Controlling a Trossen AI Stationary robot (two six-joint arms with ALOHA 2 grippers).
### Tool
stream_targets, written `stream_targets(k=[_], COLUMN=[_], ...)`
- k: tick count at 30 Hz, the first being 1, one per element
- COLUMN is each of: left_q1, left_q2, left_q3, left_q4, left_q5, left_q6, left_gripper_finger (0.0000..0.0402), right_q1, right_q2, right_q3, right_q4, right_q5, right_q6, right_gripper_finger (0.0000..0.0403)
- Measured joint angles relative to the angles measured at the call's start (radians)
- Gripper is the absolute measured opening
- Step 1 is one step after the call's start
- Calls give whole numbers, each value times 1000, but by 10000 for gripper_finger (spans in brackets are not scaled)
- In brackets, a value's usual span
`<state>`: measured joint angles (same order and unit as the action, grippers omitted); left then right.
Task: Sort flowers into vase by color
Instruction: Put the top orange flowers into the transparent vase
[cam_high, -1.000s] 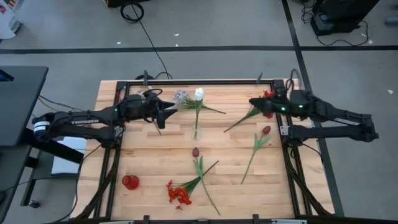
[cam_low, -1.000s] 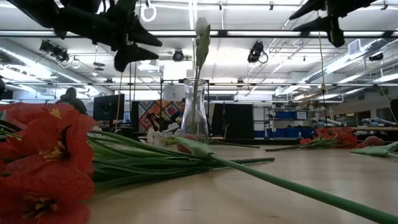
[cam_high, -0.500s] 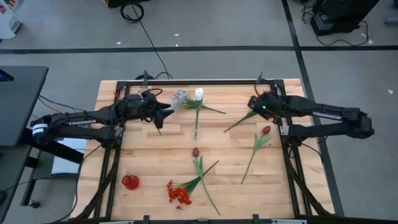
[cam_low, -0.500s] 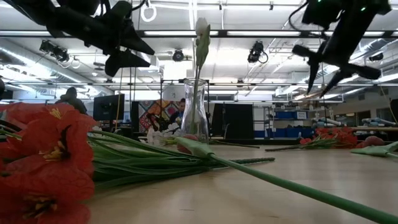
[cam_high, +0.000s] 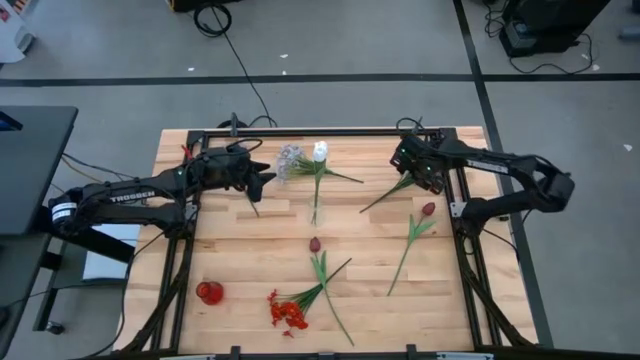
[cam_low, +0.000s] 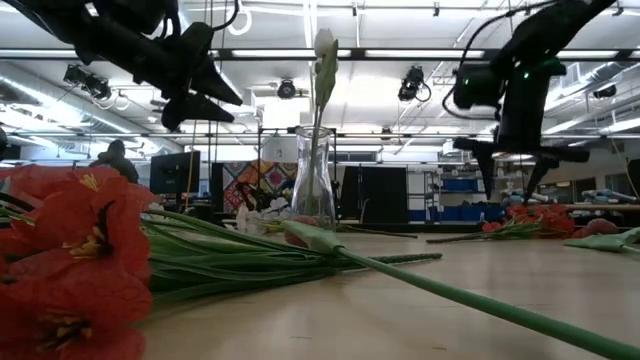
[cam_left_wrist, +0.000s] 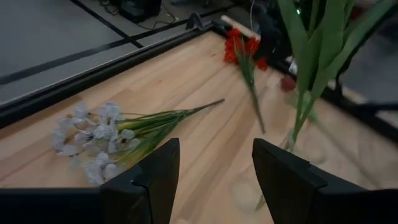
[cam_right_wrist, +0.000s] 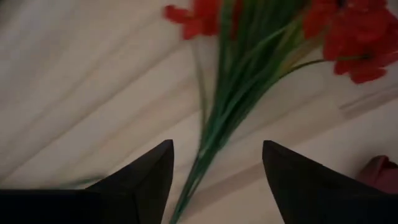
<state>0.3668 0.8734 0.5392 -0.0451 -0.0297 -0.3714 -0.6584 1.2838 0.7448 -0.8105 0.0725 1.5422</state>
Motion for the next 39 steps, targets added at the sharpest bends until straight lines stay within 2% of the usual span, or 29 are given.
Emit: stream_targets(k=[4,12,18,22,27,31,35,39], left_q1=[0,2,2,2,2,0,0,0], left_q2=[4,2,2,2,2,2,0,-1], left_q3=[0,0,0,0,0,0,0,2], left_q4=[-28,-63,-208,-220,-207,-199,-197,-193], left_q5=[0,1,29,78,95,96,107,185], left_q6=[75,-52,-60,-61,-26,31,32,-3], left_gripper_finger=[208,206,158,130,126,125,125,125], right_q1=[-26,-79,-90,-89,-87,-61,-8,48], right_q2=[94,235,285,279,255,207,128,34], right_q3=[0,0,5,4,0,-3,-3,-3], right_q4=[18,92,90,95,97,103,109,164], right_q5=[-18,-49,-79,-77,-79,-119,-99,-43], right_q6=[44,56,29,-7,-51,-96,-114,-172], right_gripper_finger=[252,239,202,146,70,19,18,30])
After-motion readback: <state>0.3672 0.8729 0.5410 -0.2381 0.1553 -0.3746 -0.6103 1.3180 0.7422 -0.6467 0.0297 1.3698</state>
